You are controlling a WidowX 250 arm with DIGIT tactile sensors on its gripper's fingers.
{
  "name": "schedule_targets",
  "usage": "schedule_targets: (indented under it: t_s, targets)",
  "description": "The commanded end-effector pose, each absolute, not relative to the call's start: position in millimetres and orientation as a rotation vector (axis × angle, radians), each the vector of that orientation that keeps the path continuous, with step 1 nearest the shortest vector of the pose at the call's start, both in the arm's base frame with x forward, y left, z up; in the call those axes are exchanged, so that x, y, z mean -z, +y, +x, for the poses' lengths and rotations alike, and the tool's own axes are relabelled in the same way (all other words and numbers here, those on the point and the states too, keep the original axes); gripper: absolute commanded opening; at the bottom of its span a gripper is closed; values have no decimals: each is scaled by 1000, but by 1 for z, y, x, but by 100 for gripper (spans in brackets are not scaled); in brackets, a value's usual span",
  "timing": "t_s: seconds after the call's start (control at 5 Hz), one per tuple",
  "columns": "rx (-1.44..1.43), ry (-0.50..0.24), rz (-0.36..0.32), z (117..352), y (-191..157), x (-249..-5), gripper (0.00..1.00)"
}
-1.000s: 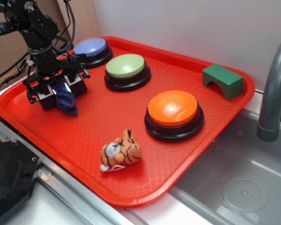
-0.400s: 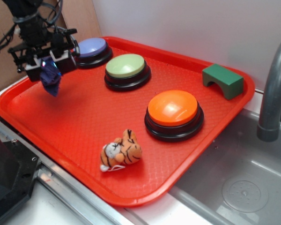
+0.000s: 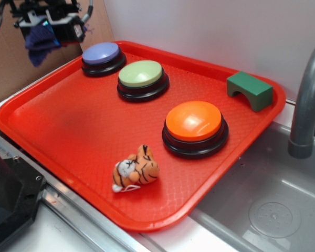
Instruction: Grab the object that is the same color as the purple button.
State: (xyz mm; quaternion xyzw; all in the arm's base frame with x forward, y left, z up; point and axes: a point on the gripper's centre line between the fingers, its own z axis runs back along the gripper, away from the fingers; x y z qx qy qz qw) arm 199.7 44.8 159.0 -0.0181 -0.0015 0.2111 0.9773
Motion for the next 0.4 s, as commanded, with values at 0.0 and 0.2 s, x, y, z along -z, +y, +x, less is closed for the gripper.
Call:
schedule_targets:
  t_s: [0.0,0.2]
  targets:
    - [52,-16,-15,189,21,-189,0]
    - [75,-43,26,186,18,-179,0]
